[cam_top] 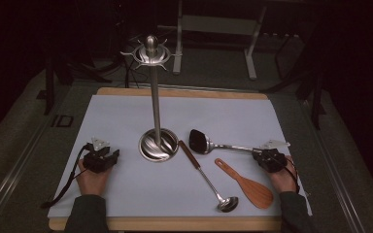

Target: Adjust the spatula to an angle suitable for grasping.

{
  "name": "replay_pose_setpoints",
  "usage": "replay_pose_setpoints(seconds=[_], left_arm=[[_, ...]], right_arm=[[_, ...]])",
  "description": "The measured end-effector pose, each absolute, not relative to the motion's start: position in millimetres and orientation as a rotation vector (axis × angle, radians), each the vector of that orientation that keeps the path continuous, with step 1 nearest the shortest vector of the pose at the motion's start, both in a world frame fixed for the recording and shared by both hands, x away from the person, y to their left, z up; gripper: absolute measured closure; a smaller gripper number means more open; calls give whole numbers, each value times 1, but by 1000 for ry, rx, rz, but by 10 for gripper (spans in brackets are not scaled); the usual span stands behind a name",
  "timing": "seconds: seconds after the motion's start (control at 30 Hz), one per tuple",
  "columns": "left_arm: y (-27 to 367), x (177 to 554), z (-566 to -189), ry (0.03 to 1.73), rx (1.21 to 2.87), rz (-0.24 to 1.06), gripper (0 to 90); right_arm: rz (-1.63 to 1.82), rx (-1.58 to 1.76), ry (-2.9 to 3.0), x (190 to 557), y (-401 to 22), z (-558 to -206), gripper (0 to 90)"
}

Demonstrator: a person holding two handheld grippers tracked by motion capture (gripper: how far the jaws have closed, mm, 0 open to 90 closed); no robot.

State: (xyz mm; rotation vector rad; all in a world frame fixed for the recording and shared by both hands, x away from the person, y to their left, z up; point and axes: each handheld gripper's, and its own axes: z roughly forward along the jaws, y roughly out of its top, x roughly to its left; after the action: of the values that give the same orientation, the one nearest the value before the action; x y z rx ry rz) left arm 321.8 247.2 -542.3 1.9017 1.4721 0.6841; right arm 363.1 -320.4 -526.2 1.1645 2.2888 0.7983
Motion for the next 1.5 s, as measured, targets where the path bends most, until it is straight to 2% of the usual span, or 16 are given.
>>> replay_pose_setpoints(seconds=[0.77,1.5], left_arm=[[247,322,-542,1471,1900,684,580],[246,321,-542,1460,1908,693,581]], right_arm=[[794,1373,2183,444,-300,-525,900],[827,1391,2185,491,-237,-514,900]])
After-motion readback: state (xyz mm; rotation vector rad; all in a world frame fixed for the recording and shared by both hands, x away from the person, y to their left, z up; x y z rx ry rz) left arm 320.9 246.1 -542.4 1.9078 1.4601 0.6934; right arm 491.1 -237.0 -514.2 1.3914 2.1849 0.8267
